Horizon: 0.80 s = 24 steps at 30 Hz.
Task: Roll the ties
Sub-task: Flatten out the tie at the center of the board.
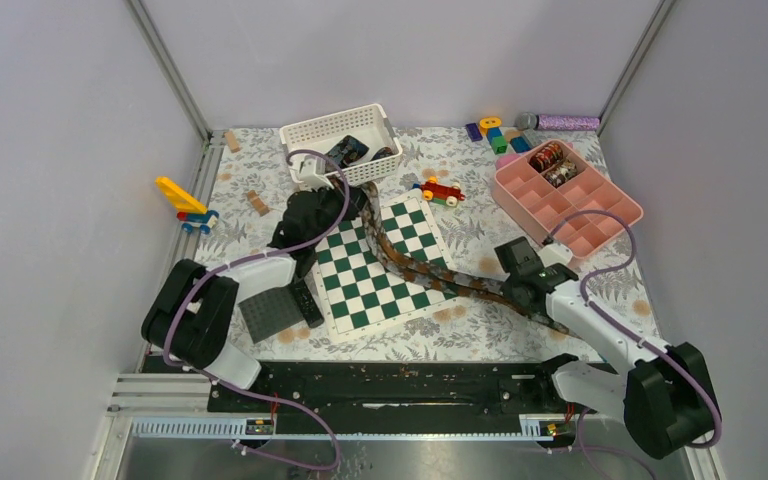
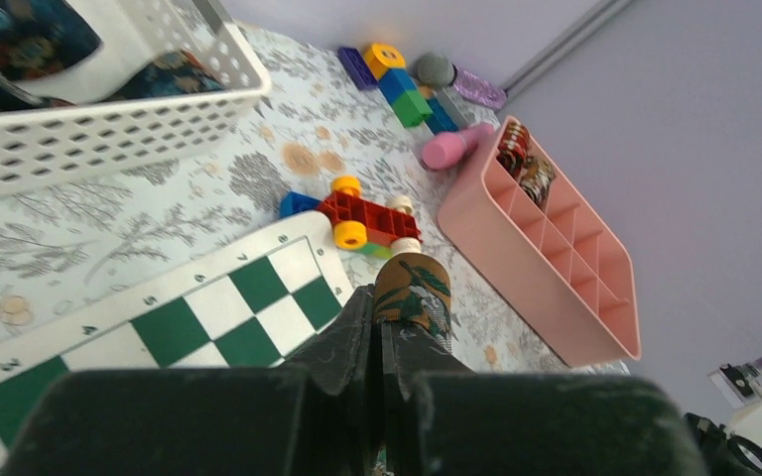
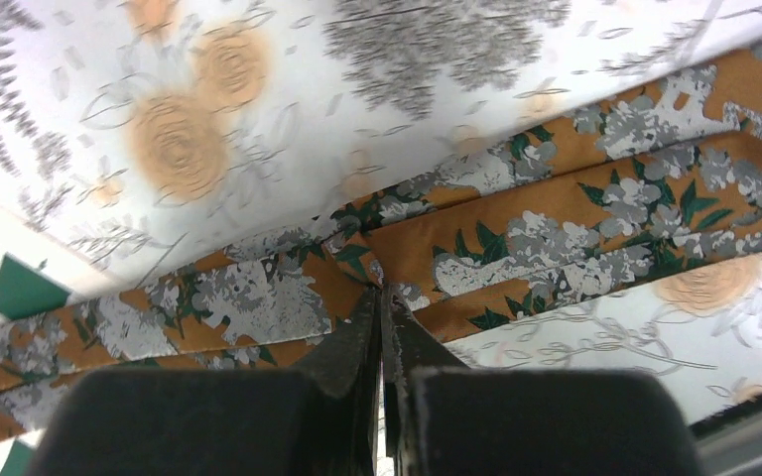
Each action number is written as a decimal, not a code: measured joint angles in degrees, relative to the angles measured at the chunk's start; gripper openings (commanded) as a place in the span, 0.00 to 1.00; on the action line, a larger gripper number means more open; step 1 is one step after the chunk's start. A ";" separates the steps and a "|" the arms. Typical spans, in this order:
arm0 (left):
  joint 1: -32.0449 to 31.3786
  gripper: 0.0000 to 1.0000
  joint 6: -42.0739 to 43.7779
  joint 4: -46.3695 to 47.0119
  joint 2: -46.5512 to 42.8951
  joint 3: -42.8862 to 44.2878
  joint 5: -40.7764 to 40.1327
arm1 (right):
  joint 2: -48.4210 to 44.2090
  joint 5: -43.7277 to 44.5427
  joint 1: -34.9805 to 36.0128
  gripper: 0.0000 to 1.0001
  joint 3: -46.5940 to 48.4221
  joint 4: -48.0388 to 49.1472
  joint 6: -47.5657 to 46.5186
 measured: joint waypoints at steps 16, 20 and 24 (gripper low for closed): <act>-6.99 0.00 -2.60 6.25 5.05 -0.09 -0.28 | -9.90 -0.37 -15.19 0.00 -5.97 -3.17 -1.70; -7.65 0.00 -3.23 7.26 5.60 -0.37 -0.35 | -9.88 -1.27 -16.92 0.00 -6.08 -3.17 -2.54; -7.65 0.00 -3.30 8.22 5.70 -1.62 -1.42 | -9.88 -1.79 -17.44 0.00 -6.27 -3.17 -3.06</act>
